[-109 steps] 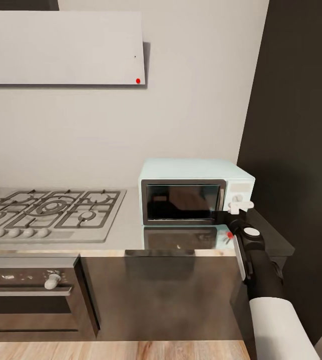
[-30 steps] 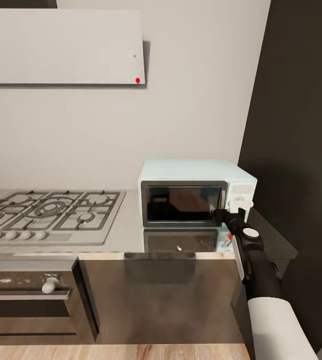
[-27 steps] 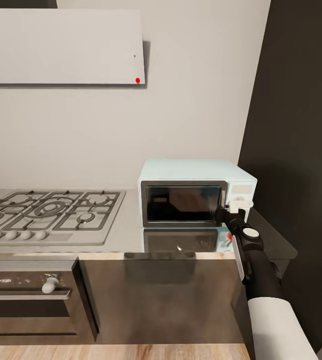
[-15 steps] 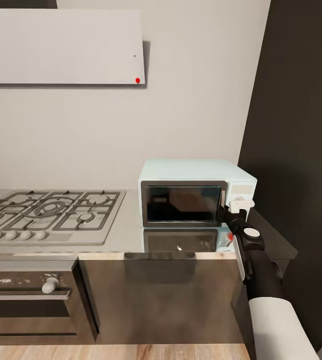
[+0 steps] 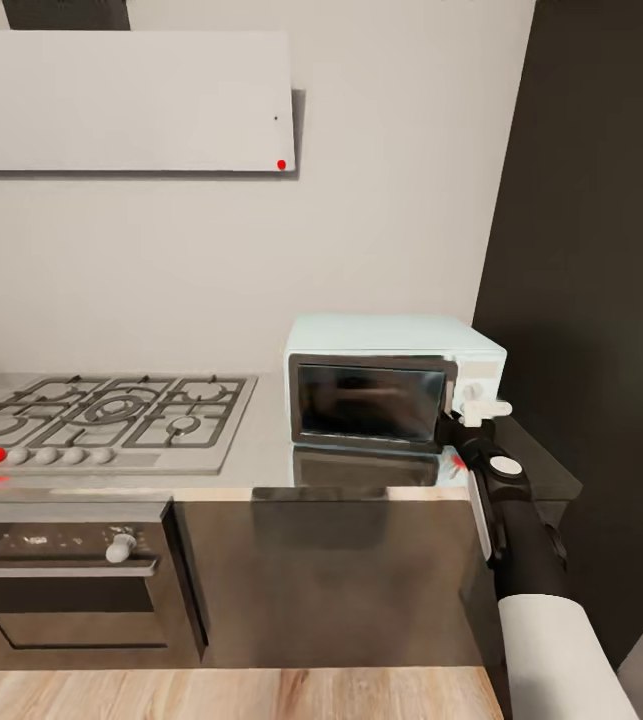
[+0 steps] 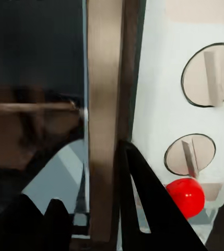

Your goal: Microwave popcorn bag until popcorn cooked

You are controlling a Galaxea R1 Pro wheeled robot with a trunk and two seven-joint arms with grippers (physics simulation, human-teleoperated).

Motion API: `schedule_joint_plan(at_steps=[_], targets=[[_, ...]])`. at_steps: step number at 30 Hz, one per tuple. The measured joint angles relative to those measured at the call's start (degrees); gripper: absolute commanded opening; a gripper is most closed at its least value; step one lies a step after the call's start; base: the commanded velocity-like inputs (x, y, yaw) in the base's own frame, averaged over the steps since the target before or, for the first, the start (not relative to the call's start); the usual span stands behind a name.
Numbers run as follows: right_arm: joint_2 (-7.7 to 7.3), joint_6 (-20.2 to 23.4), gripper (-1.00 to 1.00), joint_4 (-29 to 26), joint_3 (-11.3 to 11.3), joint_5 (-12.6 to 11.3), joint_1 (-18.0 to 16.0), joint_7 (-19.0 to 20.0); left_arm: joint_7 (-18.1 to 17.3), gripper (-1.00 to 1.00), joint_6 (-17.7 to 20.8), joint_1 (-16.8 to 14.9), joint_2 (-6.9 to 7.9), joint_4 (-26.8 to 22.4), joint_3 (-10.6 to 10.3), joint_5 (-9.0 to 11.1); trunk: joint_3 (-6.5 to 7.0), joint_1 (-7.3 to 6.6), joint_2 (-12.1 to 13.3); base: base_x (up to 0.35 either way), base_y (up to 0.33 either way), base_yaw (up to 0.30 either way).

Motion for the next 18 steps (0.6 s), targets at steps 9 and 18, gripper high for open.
schedule_joint_plan(at_steps=[9, 18], targets=[[-0.07, 0.19, -1.00, -0.24, -0.93, -0.03, 0.00, 0.06, -0.07, 1.00, 0.01, 0.00, 0.00, 0.04, -0.03, -0.09, 0.00, -0.03, -0.01, -0.071, 0.049, 0.000], [-0.08, -0.17, -1.00, -0.06, -1.00, -0.15, 0.00, 0.06, -0.07, 1.00, 0.00, 0.00, 0.00, 0.04, 0.00, -0.10, 0.00, -0.03, -0.01, 0.000, 0.000, 0.000]])
